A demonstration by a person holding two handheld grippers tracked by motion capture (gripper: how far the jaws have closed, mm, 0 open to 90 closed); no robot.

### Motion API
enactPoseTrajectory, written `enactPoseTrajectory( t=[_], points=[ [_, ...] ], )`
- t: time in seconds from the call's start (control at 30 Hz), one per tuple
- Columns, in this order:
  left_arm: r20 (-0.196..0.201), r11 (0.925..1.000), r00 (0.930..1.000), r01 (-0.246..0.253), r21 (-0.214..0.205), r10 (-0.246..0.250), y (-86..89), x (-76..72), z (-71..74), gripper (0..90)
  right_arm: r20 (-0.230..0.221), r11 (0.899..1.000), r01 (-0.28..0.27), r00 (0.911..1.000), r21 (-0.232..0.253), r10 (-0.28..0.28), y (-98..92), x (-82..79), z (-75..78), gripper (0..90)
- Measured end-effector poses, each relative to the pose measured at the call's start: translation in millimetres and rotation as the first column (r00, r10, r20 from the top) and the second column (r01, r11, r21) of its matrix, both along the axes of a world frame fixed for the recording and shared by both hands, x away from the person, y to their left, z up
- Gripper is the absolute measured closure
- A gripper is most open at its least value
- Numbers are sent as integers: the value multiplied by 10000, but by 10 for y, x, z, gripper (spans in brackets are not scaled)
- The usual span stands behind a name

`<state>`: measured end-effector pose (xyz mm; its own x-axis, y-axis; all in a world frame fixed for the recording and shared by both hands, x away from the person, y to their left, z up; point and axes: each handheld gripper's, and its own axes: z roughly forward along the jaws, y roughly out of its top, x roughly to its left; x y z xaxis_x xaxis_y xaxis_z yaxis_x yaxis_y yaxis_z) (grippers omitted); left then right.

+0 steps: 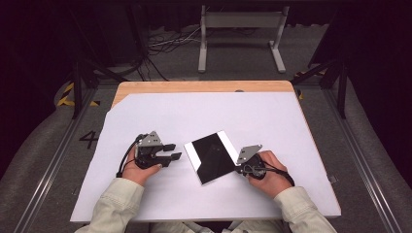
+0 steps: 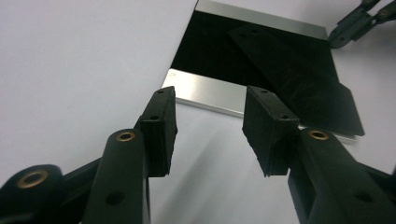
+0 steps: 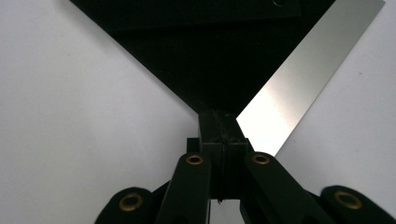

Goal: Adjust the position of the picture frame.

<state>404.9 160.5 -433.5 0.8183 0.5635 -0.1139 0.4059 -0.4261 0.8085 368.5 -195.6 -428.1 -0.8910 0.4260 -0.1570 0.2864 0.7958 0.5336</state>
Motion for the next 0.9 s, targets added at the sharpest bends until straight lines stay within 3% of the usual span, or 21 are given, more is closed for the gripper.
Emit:
enactPoseTrajectory(
  t=[0.07,0.2,0.27,0.33,0.4,0.47,0.6,0.7,0.9],
  points=[
    [69,9998,9997,-216,53,216,9,24,-8,569,148,9997,229,9996,45,-230,15,-3,-8,900],
    [-416,9984,9975,-564,43,565,9,92,-32,611,54,9992,229,9997,320,-230,-21,3,-10,900],
    [-433,9985,9976,-544,94,547,-2,132,-37,730,-391,9958,289,9989,864,-256,-71,1,-3,900],
    [-798,9985,9953,-546,-30,542,-30,188,-37,830,-533,9936,337,9982,1082,-281,-111,-13,17,900],
    [-888,9985,9946,-544,23,544,-65,245,-45,900,-555,9918,429,9978,1200,-365,-145,-36,44,900],
    [-1110,9977,9915,-662,165,676,-141,301,-70,900,-586,9895,497,9974,1357,-421,-193,-69,80,900],
    [-1053,9964,9913,-747,391,785,-251,398,-99,900,-492,9869,600,9974,1497,-532,-292,-143,144,900],
    [-990,9946,9905,-910,489,955,-283,478,-118,900,-430,9849,752,9967,1559,-693,-374,-193,177,900],
    [-1295,9938,9862,-969,542,1033,-303,599,-189,900,-381,9810,999,9948,1662,-949,-491,-242,202,900]
  ],
)
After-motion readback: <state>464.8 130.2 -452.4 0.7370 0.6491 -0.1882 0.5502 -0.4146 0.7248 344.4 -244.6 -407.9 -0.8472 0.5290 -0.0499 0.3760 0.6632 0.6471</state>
